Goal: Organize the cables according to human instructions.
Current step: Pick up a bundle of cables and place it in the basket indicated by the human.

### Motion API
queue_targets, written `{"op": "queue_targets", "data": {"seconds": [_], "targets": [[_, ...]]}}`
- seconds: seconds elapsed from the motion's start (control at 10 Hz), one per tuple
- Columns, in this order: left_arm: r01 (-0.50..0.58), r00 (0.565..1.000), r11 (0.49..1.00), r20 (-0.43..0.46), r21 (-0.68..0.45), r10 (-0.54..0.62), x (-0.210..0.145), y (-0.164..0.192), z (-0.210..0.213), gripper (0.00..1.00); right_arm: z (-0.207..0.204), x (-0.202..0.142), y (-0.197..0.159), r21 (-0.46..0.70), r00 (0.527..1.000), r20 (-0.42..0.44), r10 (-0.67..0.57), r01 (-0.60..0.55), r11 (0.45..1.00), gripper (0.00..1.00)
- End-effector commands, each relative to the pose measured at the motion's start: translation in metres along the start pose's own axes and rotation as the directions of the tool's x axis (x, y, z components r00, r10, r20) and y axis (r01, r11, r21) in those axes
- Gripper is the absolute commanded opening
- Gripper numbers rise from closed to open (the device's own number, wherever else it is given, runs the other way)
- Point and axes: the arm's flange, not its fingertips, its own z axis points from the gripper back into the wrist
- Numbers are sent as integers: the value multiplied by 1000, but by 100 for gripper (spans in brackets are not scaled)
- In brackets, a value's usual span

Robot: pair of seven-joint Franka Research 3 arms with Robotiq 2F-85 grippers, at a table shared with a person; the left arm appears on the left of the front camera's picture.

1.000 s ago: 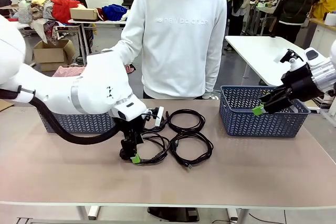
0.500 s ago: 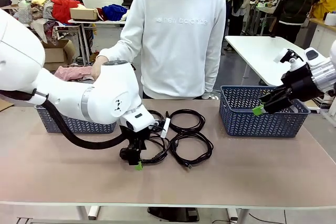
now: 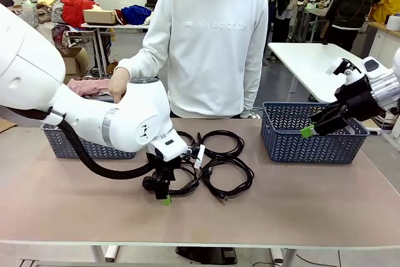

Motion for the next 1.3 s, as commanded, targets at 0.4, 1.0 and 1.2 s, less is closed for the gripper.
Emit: {"op": "queue_targets", "data": {"seconds": [0.4,1.0,1.2], "targets": [[-6,1000,1000,-23,-10,6,9,10,-5,72,-2,0,-5,14,999,26,20,-21,1000,100],[-7,1000,1000,-17,-24,6,9,13,-4,23,-2,0,-5,14,999,26,20,-21,1000,100],[1,1000,999,-15,-36,-2,10,11,1,7,-2,0,-5,14,999,26,20,-21,1000,100]]}}
